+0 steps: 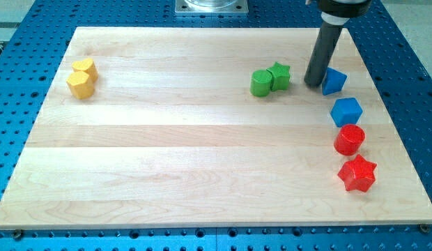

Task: Push the green blocks to the left

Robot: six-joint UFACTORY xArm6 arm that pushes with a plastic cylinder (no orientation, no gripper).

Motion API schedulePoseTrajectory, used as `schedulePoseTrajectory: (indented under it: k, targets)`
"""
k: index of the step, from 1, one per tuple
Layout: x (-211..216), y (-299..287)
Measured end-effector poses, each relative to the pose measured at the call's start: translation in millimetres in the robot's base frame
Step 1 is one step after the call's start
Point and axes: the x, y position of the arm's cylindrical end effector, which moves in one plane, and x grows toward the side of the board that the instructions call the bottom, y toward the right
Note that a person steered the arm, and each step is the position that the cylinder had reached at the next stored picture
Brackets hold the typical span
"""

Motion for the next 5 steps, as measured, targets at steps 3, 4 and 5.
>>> schedulePoseTrajectory:
  k: [3,4,5]
  targets:
    - [41,-137]
    - [44,-211]
    - [29,-216]
